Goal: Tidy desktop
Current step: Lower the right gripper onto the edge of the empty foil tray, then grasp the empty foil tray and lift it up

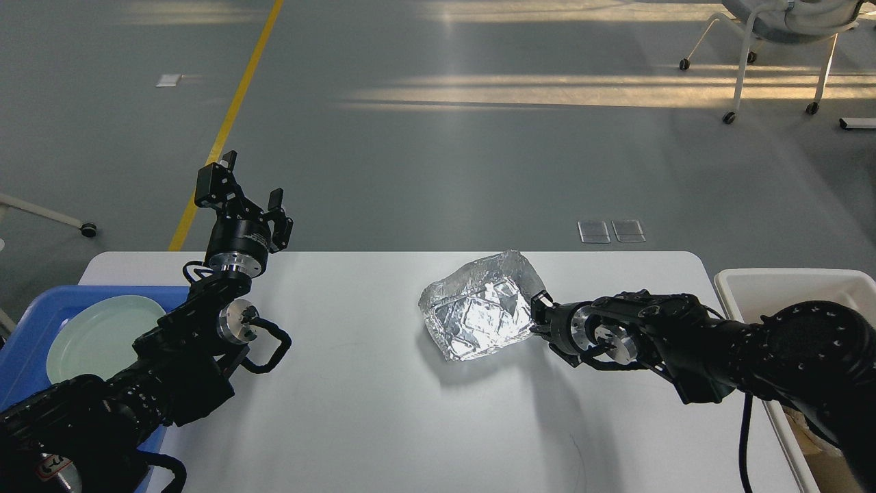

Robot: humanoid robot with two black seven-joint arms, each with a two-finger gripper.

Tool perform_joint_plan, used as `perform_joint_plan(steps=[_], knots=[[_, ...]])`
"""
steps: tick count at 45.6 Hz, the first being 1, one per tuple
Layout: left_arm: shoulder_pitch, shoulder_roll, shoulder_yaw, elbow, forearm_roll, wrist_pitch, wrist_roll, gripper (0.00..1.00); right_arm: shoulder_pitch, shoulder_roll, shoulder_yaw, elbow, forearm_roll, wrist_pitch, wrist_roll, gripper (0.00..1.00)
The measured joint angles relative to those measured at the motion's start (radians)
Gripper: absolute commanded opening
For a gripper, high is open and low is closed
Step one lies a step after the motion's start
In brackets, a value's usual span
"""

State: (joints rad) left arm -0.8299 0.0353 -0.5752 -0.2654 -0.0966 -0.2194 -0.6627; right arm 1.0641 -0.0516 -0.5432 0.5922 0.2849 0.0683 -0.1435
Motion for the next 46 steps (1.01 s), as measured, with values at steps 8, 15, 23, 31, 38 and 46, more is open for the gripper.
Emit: perform_joint_plan(steps=[8, 15, 23, 31, 38, 46], knots=[[0.0, 0.0, 0.0, 0.0, 0.0, 0.0, 0.0, 1.0, 0.047, -0.057, -0.01, 0.086, -0.094, 0.084, 0.002, 0.0], [0.0, 0.0, 0.0, 0.0, 0.0, 0.0, 0.0, 1.0, 0.183, -0.218, -0.053, 0.254, -0.207, 0.212, 0.006, 0.0], [0.0, 0.0, 0.0, 0.0, 0.0, 0.0, 0.0, 1.0, 0.422, -0.443, -0.093, 0.453, -0.324, 0.483, 0.008, 0.0], [0.0, 0.0, 0.0, 0.0, 0.0, 0.0, 0.0, 1.0, 0.7, -0.639, -0.098, 0.587, -0.393, 0.818, 0.007, 0.0], [0.0, 0.0, 0.0, 0.0, 0.0, 0.0, 0.0, 1.0, 0.97, -0.756, -0.105, 0.684, -0.421, 0.889, 0.0, 0.0], [0.0, 0.0, 0.0, 0.0, 0.0, 0.0, 0.0, 1.0, 1.225, -0.816, -0.106, 0.756, -0.438, 0.892, -0.002, 0.0]])
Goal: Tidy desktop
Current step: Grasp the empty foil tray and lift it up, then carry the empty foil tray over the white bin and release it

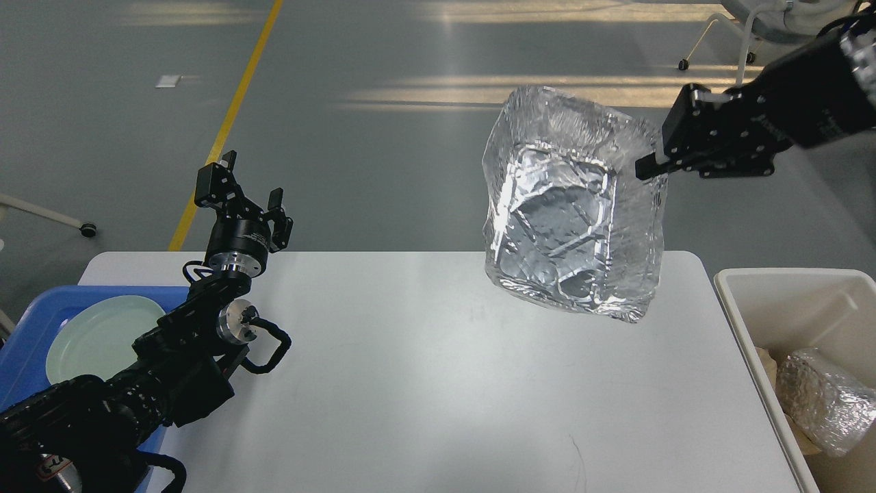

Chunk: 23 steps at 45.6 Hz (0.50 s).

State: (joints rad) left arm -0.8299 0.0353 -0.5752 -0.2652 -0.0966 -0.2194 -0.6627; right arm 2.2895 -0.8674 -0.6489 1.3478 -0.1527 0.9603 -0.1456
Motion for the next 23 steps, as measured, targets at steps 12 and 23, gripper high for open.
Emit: perform_joint_plan(steps=[12, 23], knots=[[0.0, 0.0, 0.0, 0.0, 0.0, 0.0, 0.0, 1.0, 0.205, -0.01, 0.008, 0.017, 0.001, 0.0, 0.001, 0.0], [0.0, 0.0, 0.0, 0.0, 0.0, 0.0, 0.0, 1.0, 0.097, -0.009, -0.024, -0.011, -0.162, 0.0, 0.001, 0.0]])
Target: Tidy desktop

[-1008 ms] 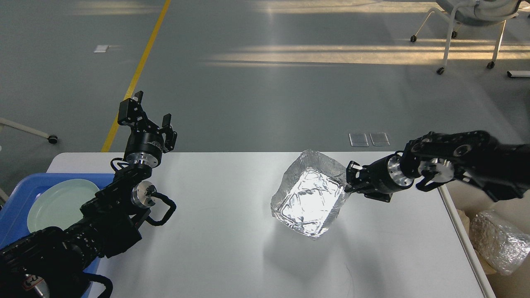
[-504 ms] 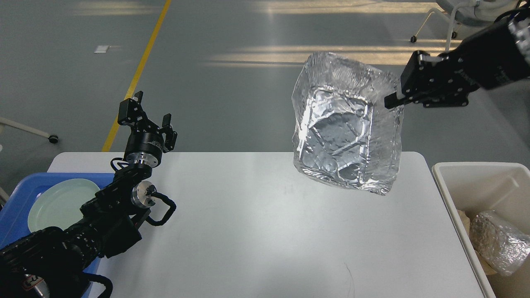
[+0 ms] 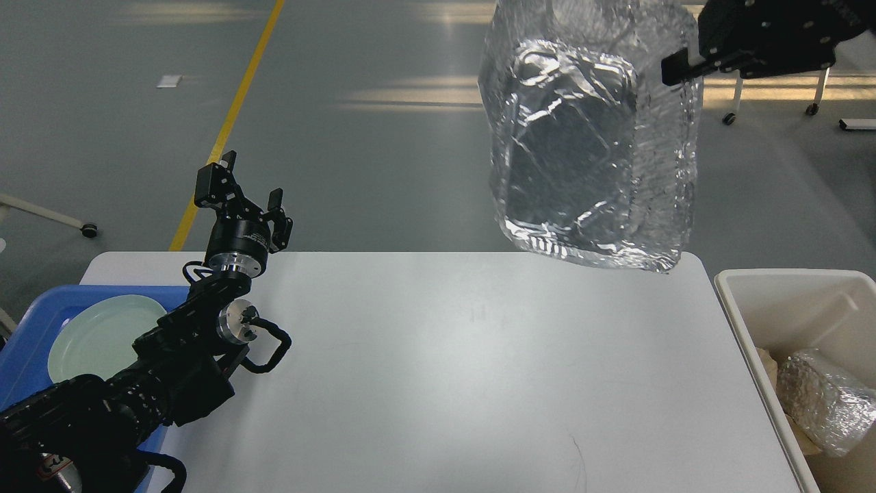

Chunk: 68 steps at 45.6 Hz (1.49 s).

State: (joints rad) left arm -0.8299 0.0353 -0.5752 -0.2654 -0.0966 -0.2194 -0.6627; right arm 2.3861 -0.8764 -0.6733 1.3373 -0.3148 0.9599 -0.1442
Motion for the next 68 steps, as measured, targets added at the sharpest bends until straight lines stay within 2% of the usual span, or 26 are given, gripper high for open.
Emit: perform_joint_plan(steps=[8, 19, 31, 32, 41, 42, 44, 47, 49, 55, 68], knots=[[0.0, 0.0, 0.0, 0.0, 0.0, 0.0, 0.0, 1.0, -0.267, -0.016, 0.0, -0.149, -0.191, 0.0, 0.004, 0.0], [0.0, 0.0, 0.0, 0.0, 0.0, 0.0, 0.0, 1.0, -0.599, -0.007, -0.003, -0.34, -0.316, -0.021, 0.006, 0.0], [0.0, 0.0, 0.0, 0.0, 0.0, 0.0, 0.0, 1.0, -0.869, 0.028, -0.017, -0.448, -0.427, -0.29, 0.005, 0.0], [0.0, 0.0, 0.0, 0.0, 0.0, 0.0, 0.0, 1.0, -0.914, 0.046, -0.032, -0.489, -0.445, -0.346, 0.005, 0.0], [0.0, 0.0, 0.0, 0.0, 0.0, 0.0, 0.0, 1.0, -1.003, 0.098, -0.189, -0.62, -0.466, -0.529, 0.014, 0.0], [0.0, 0.0, 0.0, 0.0, 0.0, 0.0, 0.0, 1.0, -1.008, 0.102, -0.211, -0.63, -0.467, -0.549, 0.014, 0.02], [0.0, 0.0, 0.0, 0.0, 0.0, 0.0, 0.0, 1.0, -1.018, 0.111, -0.255, -0.648, -0.468, -0.592, 0.015, 0.29], [0.0, 0.0, 0.0, 0.0, 0.0, 0.0, 0.0, 1.0, -1.04, 0.129, -0.315, -0.674, -0.469, -0.666, 0.015, 0.63], [0.0, 0.0, 0.0, 0.0, 0.0, 0.0, 0.0, 1.0, -1.055, 0.142, -0.343, -0.686, -0.469, -0.711, 0.015, 0.98], [0.0, 0.0, 0.0, 0.0, 0.0, 0.0, 0.0, 1.0, -1.084, 0.158, -0.37, -0.701, -0.469, -0.77, 0.012, 1.0], [0.0, 0.0, 0.0, 0.0, 0.0, 0.0, 0.0, 1.0, -1.074, 0.164, -0.364, -0.693, -0.459, -0.773, 0.009, 1.0]])
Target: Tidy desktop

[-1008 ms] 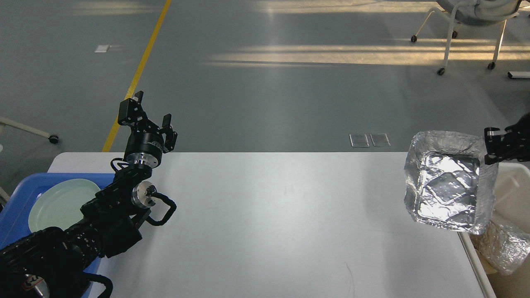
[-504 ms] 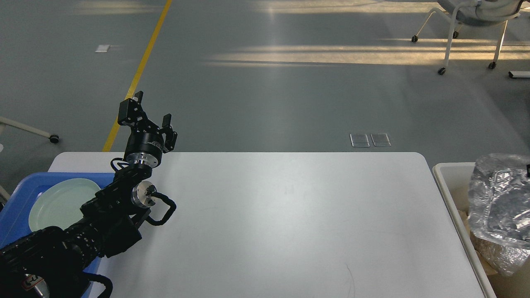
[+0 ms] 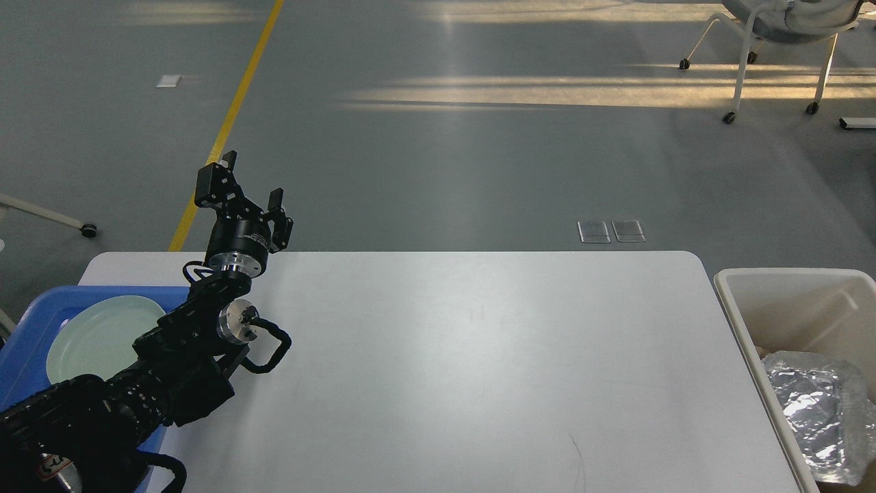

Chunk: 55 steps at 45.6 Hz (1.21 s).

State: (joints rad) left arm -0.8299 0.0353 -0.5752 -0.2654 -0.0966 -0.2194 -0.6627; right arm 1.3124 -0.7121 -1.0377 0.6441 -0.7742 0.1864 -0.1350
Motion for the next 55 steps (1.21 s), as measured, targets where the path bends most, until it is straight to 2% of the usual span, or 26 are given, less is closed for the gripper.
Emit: perform_joint_plan(steps=[4, 11, 25, 36, 45, 55], knots=[[0.0, 0.0, 0.0, 0.0, 0.0, 0.0, 0.0, 1.0, 0.034, 0.005, 0.005, 0.033, 0.004, 0.007, 0.0, 1.0], [0.0, 0.0, 0.0, 0.0, 0.0, 0.0, 0.0, 1.0, 0.168, -0.005, 0.008, 0.193, 0.033, 0.068, -0.004, 1.0], [0.0, 0.0, 0.0, 0.0, 0.0, 0.0, 0.0, 1.0, 0.628, -0.016, 0.009, 0.586, 0.281, 0.476, -0.011, 1.0], [0.0, 0.0, 0.0, 0.0, 0.0, 0.0, 0.0, 1.0, 0.996, 0.015, 0.01, 0.744, 0.517, 0.733, -0.012, 1.0], [0.0, 0.0, 0.0, 0.0, 0.0, 0.0, 0.0, 1.0, 1.217, 0.062, 0.061, 0.755, 0.671, 0.773, -0.013, 1.0], [0.0, 0.0, 0.0, 0.0, 0.0, 0.0, 0.0, 1.0, 1.316, 0.087, 0.128, 0.754, 0.734, 0.774, -0.012, 1.0]])
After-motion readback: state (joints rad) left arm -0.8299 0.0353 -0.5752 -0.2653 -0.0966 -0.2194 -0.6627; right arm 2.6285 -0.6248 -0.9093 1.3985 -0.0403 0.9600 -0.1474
